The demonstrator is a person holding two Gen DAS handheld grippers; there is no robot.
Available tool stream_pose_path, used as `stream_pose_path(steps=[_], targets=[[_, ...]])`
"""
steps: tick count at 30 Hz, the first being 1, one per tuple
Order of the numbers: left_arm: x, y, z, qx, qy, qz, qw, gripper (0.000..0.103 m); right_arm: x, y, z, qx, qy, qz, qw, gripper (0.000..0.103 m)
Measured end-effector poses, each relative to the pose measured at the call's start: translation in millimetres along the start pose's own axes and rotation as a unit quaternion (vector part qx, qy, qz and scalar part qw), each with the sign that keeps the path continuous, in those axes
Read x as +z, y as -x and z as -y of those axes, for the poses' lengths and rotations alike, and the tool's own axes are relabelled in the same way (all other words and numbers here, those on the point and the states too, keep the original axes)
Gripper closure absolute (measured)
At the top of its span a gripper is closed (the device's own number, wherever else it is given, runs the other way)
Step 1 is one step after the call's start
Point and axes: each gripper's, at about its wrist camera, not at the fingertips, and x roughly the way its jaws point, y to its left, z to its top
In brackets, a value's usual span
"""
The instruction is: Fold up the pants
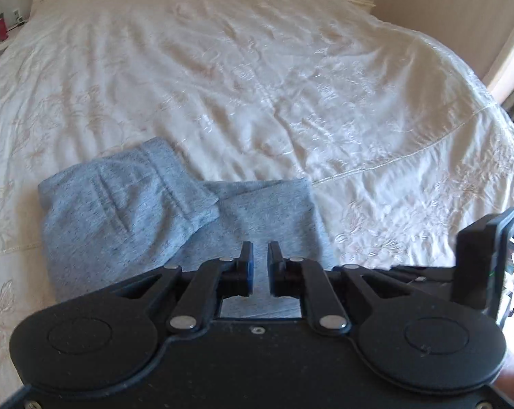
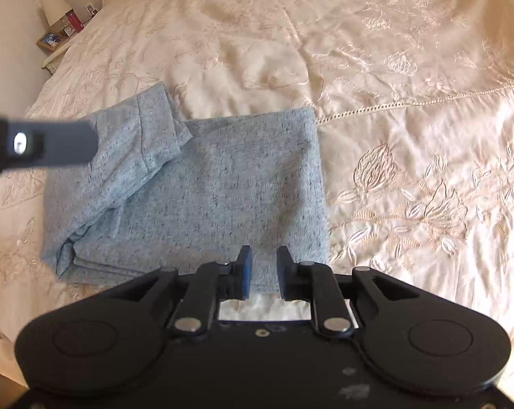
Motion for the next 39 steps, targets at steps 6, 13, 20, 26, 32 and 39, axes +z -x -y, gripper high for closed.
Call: stream_pose_path(steps=[6,13,20,26,32,39], targets=[[-22,-26,-86,0.123,0.117,-0.075,0.9827,0.08,58,-28,-15,0.085,-0.012,0.014,0.996,0.067],[-52,-14,-146,0.166,0.182,-0.093,0.9646,0.08,95,-94,-55,0.143,-0.041,-0.069,0.986,0.065],[-62,-6,-146,0.156,0.138,-0.098,0.9733,0.08,106,-127,-64,0.129,-0.078,-0.068,0.986,0.063],[-63,-12,-114,0.094,0.055,-0.08,0.9908,0.079,115,-145,-70,0.134,-0.099,-0.061,0.984,0.071],[-58,-35,-67,0.044,-0.038,-0.05,0.997,0.073,139,-100,-99,0.152,-0.007,-0.038,0.988,0.093],[-55,-80,-61,0.107,-0.02,-0.052,0.9927,0.07,162,-15,-125,0.177,0.071,0.022,0.981,0.094]])
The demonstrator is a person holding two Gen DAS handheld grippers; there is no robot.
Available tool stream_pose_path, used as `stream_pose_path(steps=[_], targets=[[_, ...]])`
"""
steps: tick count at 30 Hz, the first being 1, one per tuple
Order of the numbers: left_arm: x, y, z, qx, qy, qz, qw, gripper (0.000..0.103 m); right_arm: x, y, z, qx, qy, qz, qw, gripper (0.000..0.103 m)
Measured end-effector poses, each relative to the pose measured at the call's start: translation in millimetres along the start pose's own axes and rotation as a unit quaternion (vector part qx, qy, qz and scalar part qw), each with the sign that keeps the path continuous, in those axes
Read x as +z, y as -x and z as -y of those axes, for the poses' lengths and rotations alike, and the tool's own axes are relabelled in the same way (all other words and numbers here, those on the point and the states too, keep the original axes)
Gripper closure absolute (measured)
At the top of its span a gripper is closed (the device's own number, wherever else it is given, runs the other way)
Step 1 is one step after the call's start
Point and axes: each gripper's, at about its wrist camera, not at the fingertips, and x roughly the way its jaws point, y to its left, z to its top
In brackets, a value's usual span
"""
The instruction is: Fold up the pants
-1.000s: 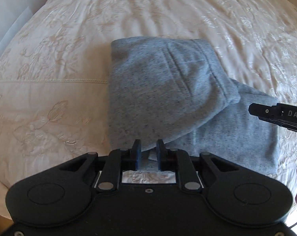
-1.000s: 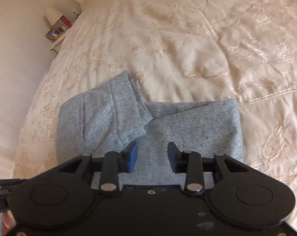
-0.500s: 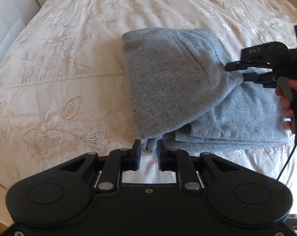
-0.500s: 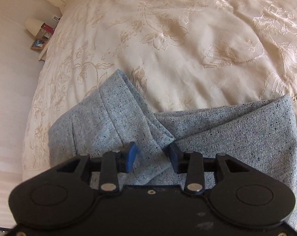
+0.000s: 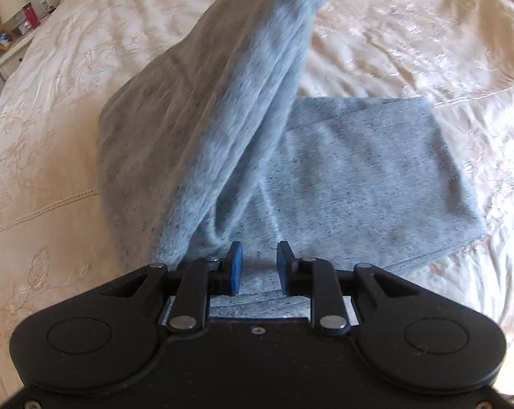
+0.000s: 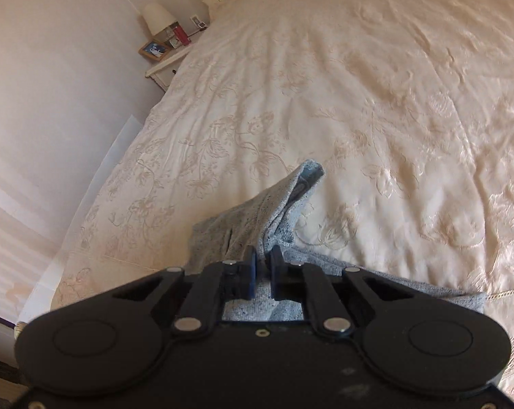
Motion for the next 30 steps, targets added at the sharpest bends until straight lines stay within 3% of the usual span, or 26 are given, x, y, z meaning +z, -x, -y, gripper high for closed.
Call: stream_pose_path(steps=[2,6,11,13,18,21,23,27,30], targets=[[-7,-15,-11,0.015,0.026,-0.028,0.9991,0.069,-3,28,-4,-0.006,0.008,0.019,1.0,0.094],[-24,-14,-32,-0.002,0.047,-0.027,0.9985,0.068,-34,66,18,-0.055,-0.016,0.032,0.998,0.095],[-37,-10,-49,-0.018,0.047,-0.06,0.9969,0.07,-97,42,74,-0.144,-0.087,-0.038,0.985,0.095],[-41,-6,-53,-0.029,0.045,-0.067,0.9963,0.07,-124,27,92,-0.159,-0.111,-0.065,0.979,0.095],[-48,29,-60,-0.057,0.001,-0.057,0.9967,0.071,-136,39,89,-0.162,-0.124,-0.037,0.978,0.096],[-40,55,-67,-0.085,0.006,-0.037,0.9956,0.071,-133,59,76,-0.166,-0.106,-0.01,0.98,0.096],[-29,66,-71,-0.093,0.025,-0.016,0.9953,0.064,-139,61,74,-0.179,-0.105,-0.013,0.978,0.096],[10,59,-72,-0.063,0.063,-0.005,0.996,0.061,-154,36,88,-0.198,-0.127,-0.063,0.97,0.095],[34,49,-69,-0.045,0.078,0.006,0.9959,0.061,-146,44,86,-0.192,-0.126,-0.033,0.973,0.085]])
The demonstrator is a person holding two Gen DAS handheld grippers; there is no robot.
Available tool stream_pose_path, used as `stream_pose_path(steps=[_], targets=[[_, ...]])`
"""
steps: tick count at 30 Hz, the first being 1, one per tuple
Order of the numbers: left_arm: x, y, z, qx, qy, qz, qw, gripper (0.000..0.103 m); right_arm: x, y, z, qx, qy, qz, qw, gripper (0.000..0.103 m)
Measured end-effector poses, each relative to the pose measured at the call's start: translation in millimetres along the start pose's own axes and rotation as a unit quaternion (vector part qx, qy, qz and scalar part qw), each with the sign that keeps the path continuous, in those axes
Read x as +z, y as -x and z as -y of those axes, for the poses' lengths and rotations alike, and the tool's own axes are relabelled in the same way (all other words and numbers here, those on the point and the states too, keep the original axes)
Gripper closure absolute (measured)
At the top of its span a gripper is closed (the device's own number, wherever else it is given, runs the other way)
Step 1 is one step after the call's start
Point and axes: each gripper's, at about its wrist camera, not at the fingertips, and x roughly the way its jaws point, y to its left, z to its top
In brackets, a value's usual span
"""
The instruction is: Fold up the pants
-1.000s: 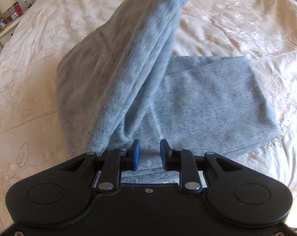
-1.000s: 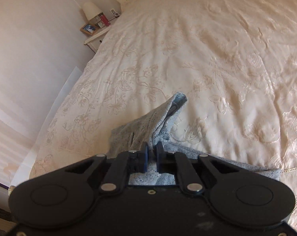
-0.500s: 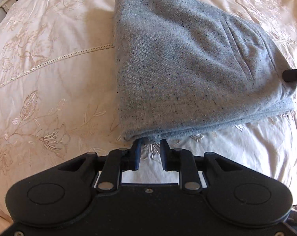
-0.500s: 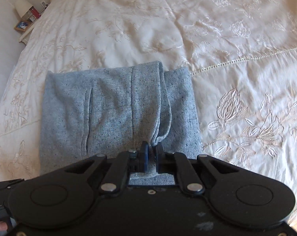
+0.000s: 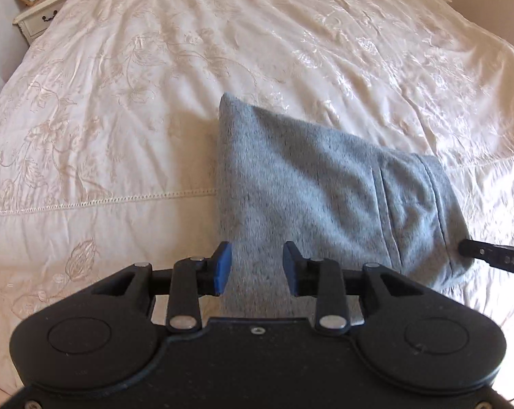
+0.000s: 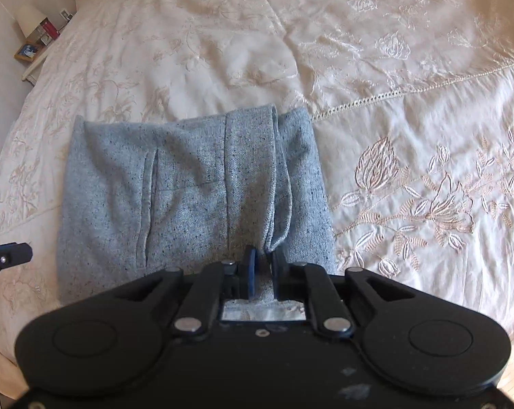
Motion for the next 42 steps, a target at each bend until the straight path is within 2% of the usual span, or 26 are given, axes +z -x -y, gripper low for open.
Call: stream_pose_path(steps=[2,3,5,7,9,12,14,17,18,21,31,36,42], targets=[[16,-10,6,0.008,0.0,0.011,0.9999,0.061,8,10,-3,-0.004,0.011,0.04,0.999,0.078],[25,-15,9,0.011,-0.003,0.015,0.9998,0.061,14,13,-6,-0.003,0.028,0.061,0.998,0.078],[40,-28,14,0.024,-0.007,0.02,0.9995,0.061,24,9,-15,-0.002,0.062,0.075,0.995,0.077],[53,-48,17,0.028,-0.007,0.009,0.9996,0.059,40,-10,-27,0.004,0.094,0.071,0.993,0.077],[64,-72,18,0.052,-0.005,-0.011,0.9986,0.057,49,-29,-36,0.001,0.108,0.064,0.992,0.078],[70,-112,10,0.09,0.006,-0.07,0.9935,0.057,62,-61,-42,-0.035,0.109,0.04,0.993,0.078],[68,-133,-1,0.079,0.028,-0.101,0.9914,0.053,68,-80,-37,-0.05,0.095,0.017,0.994,0.076],[67,-146,-6,0.094,0.037,-0.113,0.9885,0.041,72,-94,-36,-0.059,0.077,0.003,0.995,0.075],[68,-146,-7,0.093,0.043,-0.114,0.9881,0.041,73,-97,-38,-0.064,0.084,0.003,0.994,0.075],[67,-144,-12,0.086,0.058,-0.116,0.9878,0.041,71,-99,-38,-0.065,0.078,0.006,0.995,0.075],[53,-97,-7,0.072,0.051,-0.109,0.99,0.043,70,-80,-31,-0.052,0.04,-0.009,0.998,0.073],[49,-61,4,0.068,0.041,-0.1,0.9918,0.044,61,-55,-31,-0.049,0.023,-0.017,0.998,0.072],[36,-24,14,0.07,0.031,-0.083,0.9936,0.044,38,-18,-39,-0.046,0.03,-0.01,0.998,0.071]])
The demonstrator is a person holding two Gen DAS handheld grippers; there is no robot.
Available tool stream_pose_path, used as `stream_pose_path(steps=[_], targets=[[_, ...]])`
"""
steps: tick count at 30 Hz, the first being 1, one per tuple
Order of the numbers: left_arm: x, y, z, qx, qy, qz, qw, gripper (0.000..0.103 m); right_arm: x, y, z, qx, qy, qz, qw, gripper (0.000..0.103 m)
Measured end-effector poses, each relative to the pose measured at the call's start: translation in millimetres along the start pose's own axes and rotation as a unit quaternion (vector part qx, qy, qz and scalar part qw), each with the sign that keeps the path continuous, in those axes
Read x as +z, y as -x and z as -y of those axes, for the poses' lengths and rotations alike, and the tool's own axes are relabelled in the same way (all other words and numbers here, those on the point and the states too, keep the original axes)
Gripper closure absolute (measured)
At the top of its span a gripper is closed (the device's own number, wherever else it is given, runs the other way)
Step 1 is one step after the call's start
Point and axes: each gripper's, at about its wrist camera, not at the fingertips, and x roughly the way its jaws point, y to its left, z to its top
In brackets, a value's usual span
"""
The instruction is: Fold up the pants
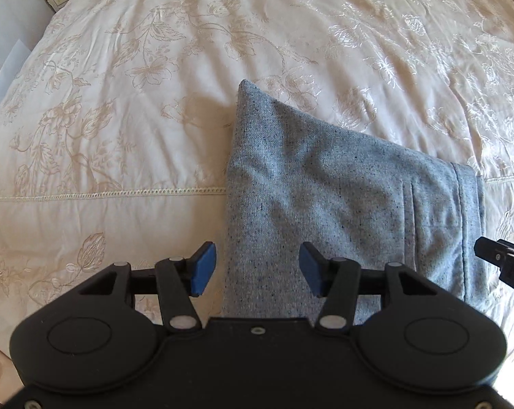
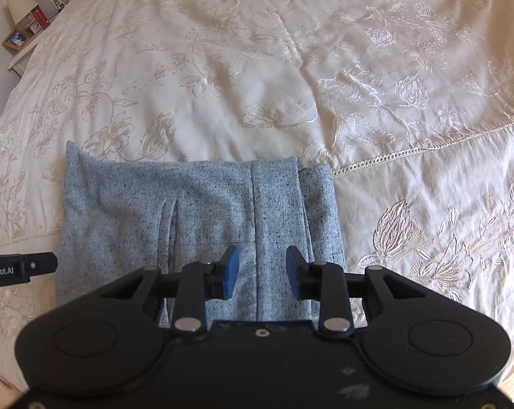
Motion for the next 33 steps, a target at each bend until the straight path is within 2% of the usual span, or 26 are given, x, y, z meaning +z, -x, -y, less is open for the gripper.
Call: stream_pose_path(steps=[9,17,21,26,33], targets=[[-26,39,5,-0.016,0.004,0.017,0.9997,0.044,-32,45,-6,0.006,-0.004,0.002,1.0,0.07],[-35,52,15,-0.016,-0.012,0.034,0.9992,0.044,-43,53,-4,0.022,-0.006,0.006,1.0,0.07],[-43,51,20,-0.013,-0.021,0.033,0.9992,0.044,-41,33,18,0.049,-0.029,0.025,0.998,0.069],[-53,41,22,0.006,-0.016,0.018,0.9997,0.044,-28,-6,50,0.044,-0.029,0.039,0.998,0.067],[-63,36,24,0.025,0.005,0.002,0.9997,0.044,-7,-66,106,0.105,-0.067,0.022,0.992,0.063]])
